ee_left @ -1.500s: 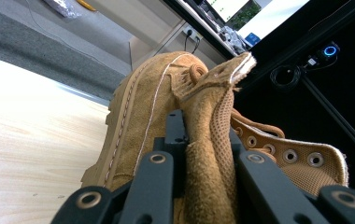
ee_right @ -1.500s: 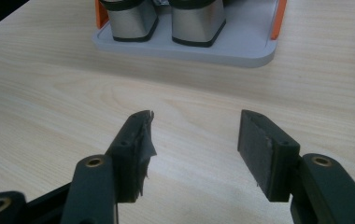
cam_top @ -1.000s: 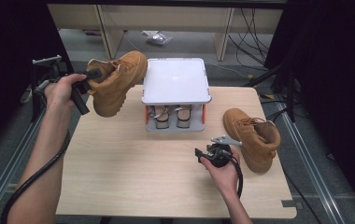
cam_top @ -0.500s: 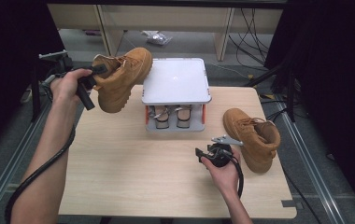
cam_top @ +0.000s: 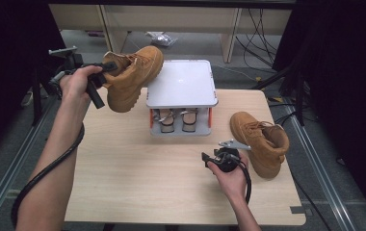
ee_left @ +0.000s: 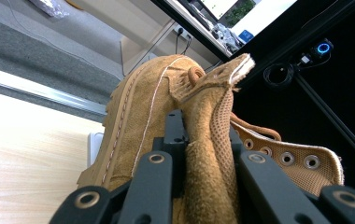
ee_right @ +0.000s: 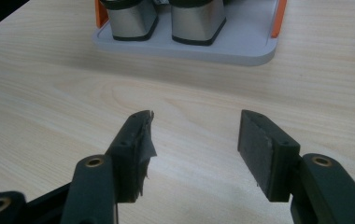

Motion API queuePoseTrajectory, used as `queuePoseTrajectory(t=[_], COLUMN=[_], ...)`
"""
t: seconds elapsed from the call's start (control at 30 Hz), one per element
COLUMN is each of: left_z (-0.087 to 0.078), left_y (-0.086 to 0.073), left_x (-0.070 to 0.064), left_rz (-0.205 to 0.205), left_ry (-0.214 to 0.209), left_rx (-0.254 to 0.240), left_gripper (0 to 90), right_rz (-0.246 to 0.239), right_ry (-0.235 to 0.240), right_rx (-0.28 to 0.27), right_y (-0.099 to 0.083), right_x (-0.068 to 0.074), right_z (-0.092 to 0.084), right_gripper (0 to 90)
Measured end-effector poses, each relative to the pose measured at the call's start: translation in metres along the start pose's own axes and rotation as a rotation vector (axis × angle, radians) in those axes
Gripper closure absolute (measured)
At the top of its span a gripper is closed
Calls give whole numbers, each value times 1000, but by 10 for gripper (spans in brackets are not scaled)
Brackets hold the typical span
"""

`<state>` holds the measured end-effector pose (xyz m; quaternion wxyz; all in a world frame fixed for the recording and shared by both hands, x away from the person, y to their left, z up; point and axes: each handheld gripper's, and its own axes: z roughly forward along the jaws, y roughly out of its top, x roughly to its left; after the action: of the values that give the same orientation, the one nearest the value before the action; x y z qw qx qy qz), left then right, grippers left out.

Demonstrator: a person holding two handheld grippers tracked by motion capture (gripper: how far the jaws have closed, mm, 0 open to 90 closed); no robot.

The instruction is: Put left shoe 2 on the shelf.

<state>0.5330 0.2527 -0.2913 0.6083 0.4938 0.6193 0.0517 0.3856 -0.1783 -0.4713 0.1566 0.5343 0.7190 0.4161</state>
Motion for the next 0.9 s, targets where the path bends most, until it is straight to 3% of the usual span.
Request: queuePoseTrajectory(t=[0.03, 0.5, 0.77, 0.8, 0.83, 0.87, 0.9], left_z=[2, 16, 25, 26, 27, 29, 31], left_y=[0, 1, 4, 4, 4, 3, 3], left_x=[0, -5, -14, -15, -16, -18, -18], left_rz=[2, -5, 3, -2, -1, -3, -2], left_ry=[-4, 4, 13, 11, 7, 13, 6], left_rx=[4, 12, 11, 8, 8, 7, 10], left_gripper=[796, 792, 790, 790, 789, 790, 789], right_rz=[29, 6, 27, 2, 37, 2, 7], right_ry=[12, -3, 8, 4, 4, 4, 4], right_rx=[10, 16, 14, 7, 20, 8, 10], right_y=[0, -1, 0, 0, 0, 0, 0], right_x=[2, 3, 2, 0, 3, 0, 0], right_z=[0, 2, -1, 0, -1, 0, 0], right_gripper=[456, 456, 455, 456, 456, 455, 456])
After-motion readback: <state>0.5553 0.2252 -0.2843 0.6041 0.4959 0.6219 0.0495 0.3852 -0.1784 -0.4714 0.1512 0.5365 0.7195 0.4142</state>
